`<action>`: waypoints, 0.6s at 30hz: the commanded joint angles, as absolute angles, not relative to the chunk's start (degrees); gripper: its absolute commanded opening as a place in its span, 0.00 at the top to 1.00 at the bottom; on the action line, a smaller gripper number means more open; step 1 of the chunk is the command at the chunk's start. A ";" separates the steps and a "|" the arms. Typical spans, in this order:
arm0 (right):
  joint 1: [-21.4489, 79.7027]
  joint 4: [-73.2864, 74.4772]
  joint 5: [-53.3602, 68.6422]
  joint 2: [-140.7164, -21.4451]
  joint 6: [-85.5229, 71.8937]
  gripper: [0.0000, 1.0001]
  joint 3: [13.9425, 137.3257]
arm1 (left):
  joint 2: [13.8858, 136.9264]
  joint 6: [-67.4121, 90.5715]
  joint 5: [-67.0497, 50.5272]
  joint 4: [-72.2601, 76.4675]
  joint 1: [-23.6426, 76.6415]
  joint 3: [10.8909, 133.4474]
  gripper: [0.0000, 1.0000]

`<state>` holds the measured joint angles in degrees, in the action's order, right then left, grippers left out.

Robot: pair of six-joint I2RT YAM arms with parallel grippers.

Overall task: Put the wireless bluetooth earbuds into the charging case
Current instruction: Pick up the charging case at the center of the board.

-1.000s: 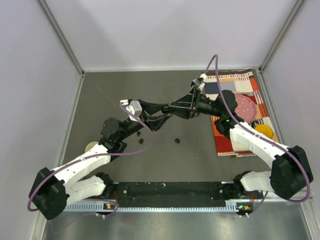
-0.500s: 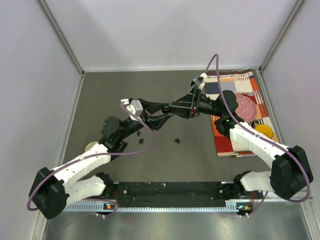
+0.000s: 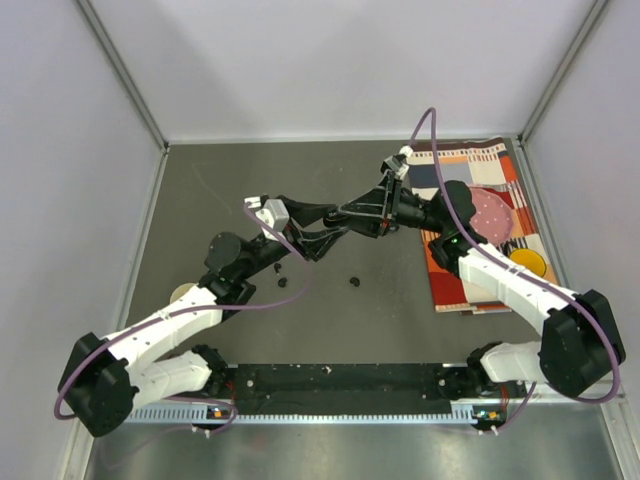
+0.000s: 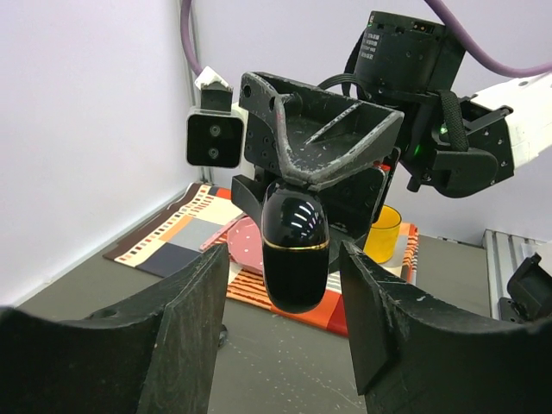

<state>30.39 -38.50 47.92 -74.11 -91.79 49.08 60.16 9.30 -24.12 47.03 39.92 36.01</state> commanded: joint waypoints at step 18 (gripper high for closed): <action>31.03 -40.08 48.43 -73.92 -90.62 0.86 49.57 | 60.64 8.17 -21.97 48.60 41.31 38.50 0.55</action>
<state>30.39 -38.35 48.03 -74.37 -91.68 49.08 60.55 8.82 -22.76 46.30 41.04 36.45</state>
